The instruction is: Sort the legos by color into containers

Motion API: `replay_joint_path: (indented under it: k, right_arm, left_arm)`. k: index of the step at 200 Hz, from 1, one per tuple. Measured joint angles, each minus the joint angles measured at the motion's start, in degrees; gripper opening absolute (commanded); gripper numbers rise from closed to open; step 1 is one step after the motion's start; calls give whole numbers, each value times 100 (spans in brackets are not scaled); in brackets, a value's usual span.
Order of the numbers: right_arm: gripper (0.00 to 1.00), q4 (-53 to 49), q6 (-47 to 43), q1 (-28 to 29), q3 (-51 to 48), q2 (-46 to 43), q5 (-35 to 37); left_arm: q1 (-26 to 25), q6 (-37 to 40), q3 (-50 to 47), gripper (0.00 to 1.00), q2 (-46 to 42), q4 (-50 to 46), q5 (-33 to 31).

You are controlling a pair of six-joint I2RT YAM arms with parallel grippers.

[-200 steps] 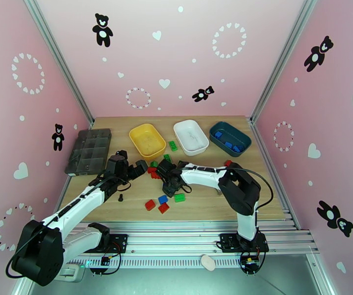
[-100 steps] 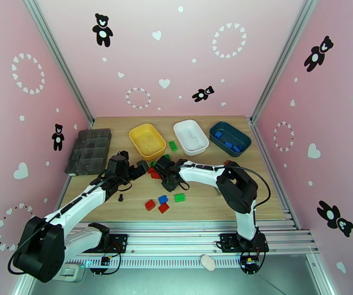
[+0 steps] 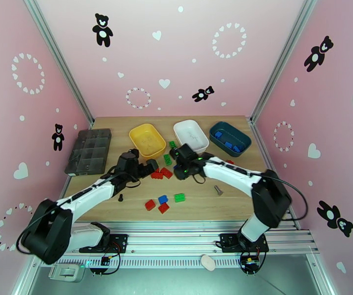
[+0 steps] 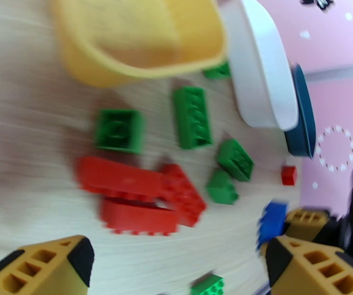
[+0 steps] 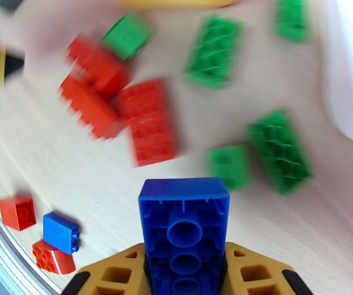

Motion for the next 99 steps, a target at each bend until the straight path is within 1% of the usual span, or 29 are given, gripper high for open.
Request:
replay_joint_path:
  k: [29,59,99]
  right_arm:
    - [29,7,315,-804,-144,-450,262]
    - [30,0,612,-1690,-164,-754,581]
    - [30,-103,929,-2833,98,-741,1012]
  left_arm:
    - [-588,-57,748,98,800,262,87]
    - [-1185,-87,1967,96,1915,605,328]
    - [-1650,-151,3797,96,3412,885,758]
